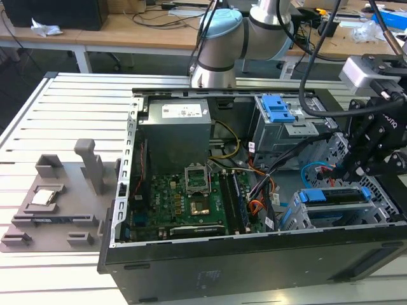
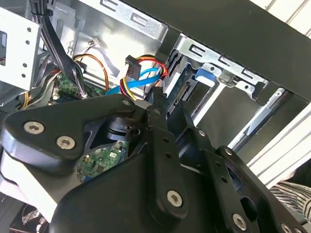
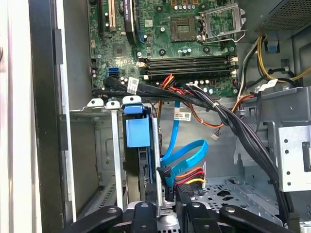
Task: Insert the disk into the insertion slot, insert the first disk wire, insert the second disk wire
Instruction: 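Insert the first disk wire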
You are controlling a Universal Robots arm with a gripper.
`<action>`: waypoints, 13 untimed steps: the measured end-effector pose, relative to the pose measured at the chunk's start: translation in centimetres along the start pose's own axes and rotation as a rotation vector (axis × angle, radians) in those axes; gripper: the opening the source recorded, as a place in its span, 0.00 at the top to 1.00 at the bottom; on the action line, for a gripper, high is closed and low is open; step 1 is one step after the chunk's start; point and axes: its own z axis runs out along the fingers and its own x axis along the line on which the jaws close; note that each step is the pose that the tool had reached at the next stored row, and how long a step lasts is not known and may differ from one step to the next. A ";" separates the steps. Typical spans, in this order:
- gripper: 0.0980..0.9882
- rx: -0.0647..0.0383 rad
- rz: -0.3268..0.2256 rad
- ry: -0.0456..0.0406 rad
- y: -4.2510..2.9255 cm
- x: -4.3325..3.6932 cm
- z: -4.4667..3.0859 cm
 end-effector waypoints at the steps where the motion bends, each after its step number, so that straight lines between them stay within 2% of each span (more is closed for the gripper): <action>1: 0.77 0.000 0.000 -0.0002 -0.05 0.00 0.02; 2: 0.77 0.000 0.000 -0.0004 -0.48 -0.01 0.00; 3: 0.77 -0.004 0.000 -0.0001 -1.39 -0.02 -0.04; 4: 0.77 -0.005 0.000 -0.0002 -1.63 -0.03 -0.03; 11: 0.77 -0.005 0.000 -0.0003 -1.60 -0.06 0.00; 13: 0.77 -0.005 0.000 -0.0002 -1.58 -0.07 -0.38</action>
